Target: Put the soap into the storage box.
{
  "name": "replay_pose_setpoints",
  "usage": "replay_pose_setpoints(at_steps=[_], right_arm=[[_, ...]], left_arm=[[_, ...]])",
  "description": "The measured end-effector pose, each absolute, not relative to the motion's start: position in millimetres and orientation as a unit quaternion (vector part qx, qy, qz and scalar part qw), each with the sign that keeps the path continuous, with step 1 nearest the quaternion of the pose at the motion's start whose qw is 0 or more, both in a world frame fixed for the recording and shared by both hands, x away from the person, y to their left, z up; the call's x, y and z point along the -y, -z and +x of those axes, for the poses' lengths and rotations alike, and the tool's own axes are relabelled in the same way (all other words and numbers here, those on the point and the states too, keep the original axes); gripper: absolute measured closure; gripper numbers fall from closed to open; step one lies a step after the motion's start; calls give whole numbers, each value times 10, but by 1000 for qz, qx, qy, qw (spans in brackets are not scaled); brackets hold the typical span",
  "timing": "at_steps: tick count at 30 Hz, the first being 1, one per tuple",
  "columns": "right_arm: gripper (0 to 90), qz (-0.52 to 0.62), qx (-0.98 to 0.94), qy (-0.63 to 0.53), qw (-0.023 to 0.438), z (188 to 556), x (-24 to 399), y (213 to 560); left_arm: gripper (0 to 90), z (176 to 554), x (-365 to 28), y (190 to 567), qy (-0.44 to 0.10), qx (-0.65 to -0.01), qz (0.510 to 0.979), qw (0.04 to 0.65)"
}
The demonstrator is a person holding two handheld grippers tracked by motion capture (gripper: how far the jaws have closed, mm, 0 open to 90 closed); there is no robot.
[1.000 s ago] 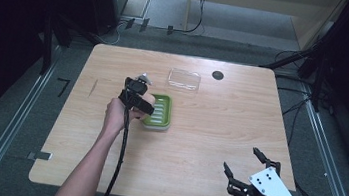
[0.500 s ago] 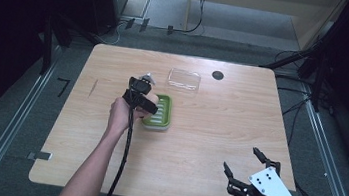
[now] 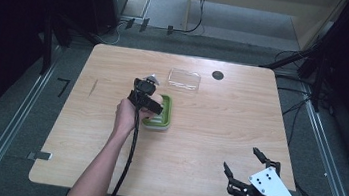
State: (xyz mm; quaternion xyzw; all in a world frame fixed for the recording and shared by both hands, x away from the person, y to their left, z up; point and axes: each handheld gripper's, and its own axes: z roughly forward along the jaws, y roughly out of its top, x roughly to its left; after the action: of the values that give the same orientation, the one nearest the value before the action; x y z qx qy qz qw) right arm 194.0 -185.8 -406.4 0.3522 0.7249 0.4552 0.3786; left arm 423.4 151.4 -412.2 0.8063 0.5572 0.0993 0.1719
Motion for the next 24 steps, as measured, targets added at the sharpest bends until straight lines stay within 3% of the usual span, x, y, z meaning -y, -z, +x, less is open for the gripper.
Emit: replay_pose_setpoints(at_steps=[24], right_arm=[[131,353,-724,-455,379,1940,1861,4066]], left_arm=[[337,4285,-1391,4255,-112,-579,789,171]])
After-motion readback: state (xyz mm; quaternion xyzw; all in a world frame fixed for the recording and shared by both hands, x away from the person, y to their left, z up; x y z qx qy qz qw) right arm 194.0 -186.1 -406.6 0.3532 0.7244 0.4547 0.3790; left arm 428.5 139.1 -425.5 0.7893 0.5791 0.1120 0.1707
